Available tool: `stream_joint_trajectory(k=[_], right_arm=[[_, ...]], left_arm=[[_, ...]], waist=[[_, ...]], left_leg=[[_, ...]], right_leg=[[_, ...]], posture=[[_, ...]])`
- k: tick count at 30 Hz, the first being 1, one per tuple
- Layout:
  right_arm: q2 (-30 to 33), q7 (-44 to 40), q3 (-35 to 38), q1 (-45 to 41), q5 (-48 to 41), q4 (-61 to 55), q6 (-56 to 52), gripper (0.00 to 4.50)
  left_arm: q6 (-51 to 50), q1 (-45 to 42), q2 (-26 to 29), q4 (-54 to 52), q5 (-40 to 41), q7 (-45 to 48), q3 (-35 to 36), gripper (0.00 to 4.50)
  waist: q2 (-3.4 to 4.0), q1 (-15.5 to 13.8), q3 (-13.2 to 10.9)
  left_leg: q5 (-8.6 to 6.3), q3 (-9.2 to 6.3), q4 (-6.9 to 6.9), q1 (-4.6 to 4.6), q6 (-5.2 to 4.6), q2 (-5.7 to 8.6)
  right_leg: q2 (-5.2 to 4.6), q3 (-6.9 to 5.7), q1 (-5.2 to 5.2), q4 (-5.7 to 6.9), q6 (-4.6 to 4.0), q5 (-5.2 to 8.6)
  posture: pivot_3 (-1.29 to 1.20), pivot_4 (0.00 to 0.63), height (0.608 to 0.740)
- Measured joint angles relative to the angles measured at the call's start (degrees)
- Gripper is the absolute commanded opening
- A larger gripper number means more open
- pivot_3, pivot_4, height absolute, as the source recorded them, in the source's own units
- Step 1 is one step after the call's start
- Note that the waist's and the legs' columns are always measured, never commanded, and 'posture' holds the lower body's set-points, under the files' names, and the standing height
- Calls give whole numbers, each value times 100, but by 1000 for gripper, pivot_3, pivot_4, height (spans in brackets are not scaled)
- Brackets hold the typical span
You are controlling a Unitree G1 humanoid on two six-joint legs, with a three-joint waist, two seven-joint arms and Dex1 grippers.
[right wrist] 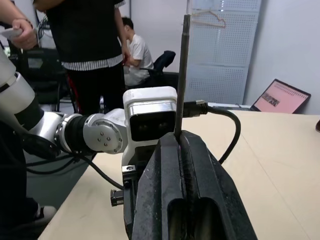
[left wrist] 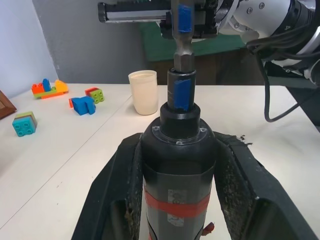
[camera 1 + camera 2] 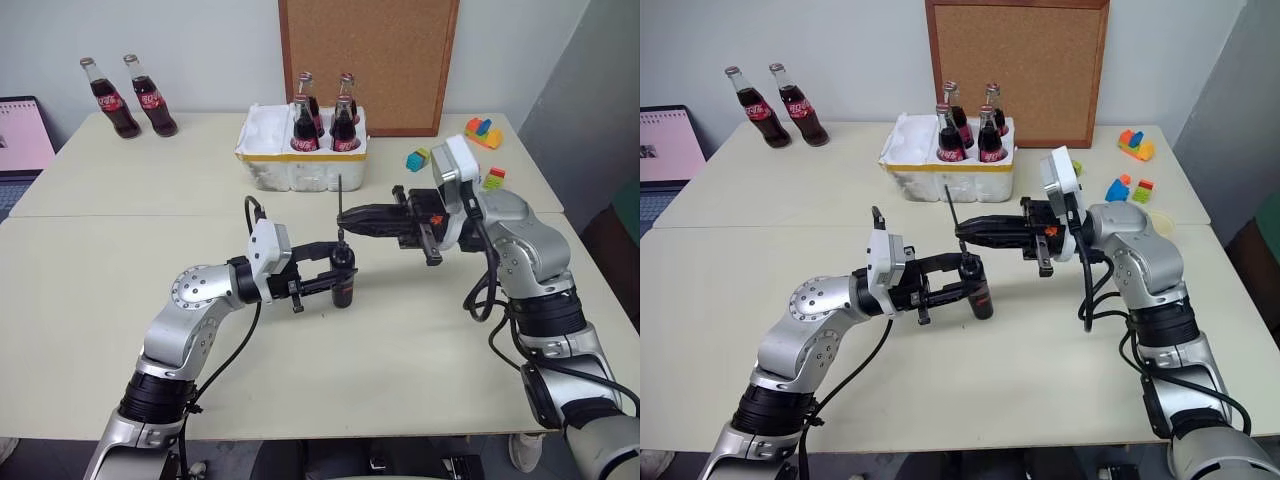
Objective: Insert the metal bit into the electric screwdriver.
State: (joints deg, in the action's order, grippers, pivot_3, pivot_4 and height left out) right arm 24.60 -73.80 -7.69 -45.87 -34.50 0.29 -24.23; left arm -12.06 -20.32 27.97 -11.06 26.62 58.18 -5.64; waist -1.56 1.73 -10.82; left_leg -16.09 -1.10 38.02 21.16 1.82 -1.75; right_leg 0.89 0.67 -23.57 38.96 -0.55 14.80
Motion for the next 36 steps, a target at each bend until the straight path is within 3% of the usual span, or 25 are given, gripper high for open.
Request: stream_joint_trajectory(k=[13,25,36], right_arm=[[327,-399,-144,-261,185,6,62,0],[470,-134,-158,-414,57,-47,-1104,0],[504,-138,-132,-398,-75,-54,-1384,0]], left_arm=[[24,-51,-8,34,-32,39,-31,1635],[37,-61,-14,66,-39,37,-30,1635],[105,-63,-14,79,-47,54,-48,1635]], waist=[[0,-2,0],[0,-1,0],[1,1,-1]], left_leg=[[0,8,-3,-9,0,-1],[0,8,-4,-14,0,-2],[-1,11,-7,-12,-1,-1]], right_leg=[[-1,9,5,-2,0,0],[-2,10,9,-2,0,1],[0,11,8,-7,0,1]], posture=[[0,150,740],[0,150,740],[0,150,740]])
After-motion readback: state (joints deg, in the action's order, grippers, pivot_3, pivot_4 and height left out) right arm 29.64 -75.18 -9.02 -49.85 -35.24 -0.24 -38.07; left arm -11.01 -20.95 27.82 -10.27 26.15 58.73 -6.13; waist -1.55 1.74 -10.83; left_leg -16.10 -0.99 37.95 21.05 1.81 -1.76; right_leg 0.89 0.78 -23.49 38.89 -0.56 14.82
